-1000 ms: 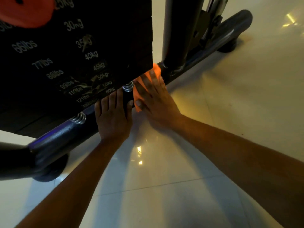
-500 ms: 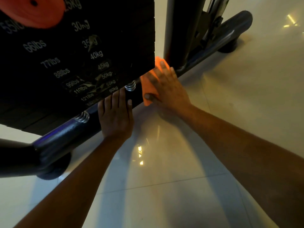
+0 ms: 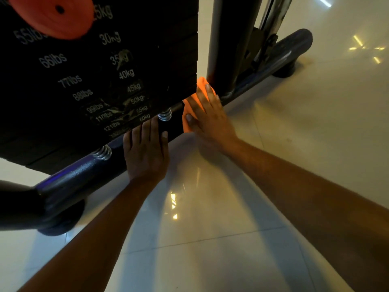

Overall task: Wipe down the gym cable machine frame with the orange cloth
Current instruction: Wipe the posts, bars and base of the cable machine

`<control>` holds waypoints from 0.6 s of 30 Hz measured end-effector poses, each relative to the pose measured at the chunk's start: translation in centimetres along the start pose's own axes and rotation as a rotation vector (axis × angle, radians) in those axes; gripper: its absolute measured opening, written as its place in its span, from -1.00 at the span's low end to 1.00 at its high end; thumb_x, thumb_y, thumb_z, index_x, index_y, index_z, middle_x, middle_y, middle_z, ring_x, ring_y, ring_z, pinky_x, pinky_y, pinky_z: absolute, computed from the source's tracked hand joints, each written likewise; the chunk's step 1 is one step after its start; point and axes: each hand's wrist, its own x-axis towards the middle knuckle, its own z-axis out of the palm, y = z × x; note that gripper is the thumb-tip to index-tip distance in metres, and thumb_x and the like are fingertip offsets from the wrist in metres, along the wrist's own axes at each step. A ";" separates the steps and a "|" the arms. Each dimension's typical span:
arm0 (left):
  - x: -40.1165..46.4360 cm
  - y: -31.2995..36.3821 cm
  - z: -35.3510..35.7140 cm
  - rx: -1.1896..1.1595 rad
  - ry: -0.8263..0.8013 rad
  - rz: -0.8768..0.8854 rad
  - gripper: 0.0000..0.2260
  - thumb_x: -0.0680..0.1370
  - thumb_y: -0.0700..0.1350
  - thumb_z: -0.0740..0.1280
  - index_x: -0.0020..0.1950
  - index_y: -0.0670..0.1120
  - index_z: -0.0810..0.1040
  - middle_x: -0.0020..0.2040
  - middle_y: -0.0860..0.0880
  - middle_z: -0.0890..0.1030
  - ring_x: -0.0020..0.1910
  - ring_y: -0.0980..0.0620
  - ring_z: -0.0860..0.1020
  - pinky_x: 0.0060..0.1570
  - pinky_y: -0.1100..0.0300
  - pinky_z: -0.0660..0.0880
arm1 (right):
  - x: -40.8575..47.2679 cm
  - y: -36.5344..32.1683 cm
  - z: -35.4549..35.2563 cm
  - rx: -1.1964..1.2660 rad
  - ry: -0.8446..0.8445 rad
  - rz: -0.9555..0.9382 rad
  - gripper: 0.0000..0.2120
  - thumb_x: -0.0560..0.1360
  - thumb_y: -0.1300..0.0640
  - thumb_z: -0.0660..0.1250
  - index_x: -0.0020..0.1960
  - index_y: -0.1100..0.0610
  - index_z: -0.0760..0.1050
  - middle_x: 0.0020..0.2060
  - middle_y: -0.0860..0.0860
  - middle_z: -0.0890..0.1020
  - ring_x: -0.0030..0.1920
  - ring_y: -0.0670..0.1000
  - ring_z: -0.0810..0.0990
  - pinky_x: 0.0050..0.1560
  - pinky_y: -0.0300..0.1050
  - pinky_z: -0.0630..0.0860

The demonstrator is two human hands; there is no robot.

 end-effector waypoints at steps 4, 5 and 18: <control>0.1 0.1 -0.1 -0.001 -0.005 -0.001 -0.54 0.80 0.04 0.09 0.64 -0.15 0.37 0.50 -0.16 0.52 0.46 -0.20 0.46 0.50 -0.15 0.29 | -0.3 -1.1 -0.5 0.121 -0.081 0.083 -0.40 0.75 -0.06 0.22 0.74 0.04 0.20 0.74 0.11 0.15 0.75 0.28 -0.05 0.54 0.40 0.40; 0.1 0.1 -0.2 0.000 -0.020 -0.003 -0.54 0.81 0.06 0.08 0.64 -0.14 0.37 0.50 -0.16 0.52 0.46 -0.20 0.46 0.50 -0.15 0.29 | -0.5 -0.7 -1.1 0.121 -0.113 0.074 -0.40 0.74 -0.01 0.27 0.74 0.02 0.21 0.74 0.09 0.15 0.75 0.26 -0.03 0.49 0.36 0.47; -2.6 1.3 -4.9 -0.163 -0.289 0.109 -0.53 0.78 0.03 0.15 0.67 -0.11 0.34 0.63 -0.17 0.41 0.66 -0.19 0.30 0.64 -0.22 0.22 | -3.7 2.2 -10.0 0.284 -0.232 0.071 -0.48 0.69 -0.18 0.16 0.56 -0.03 0.53 0.56 0.05 0.52 0.65 0.13 0.35 0.51 0.12 0.47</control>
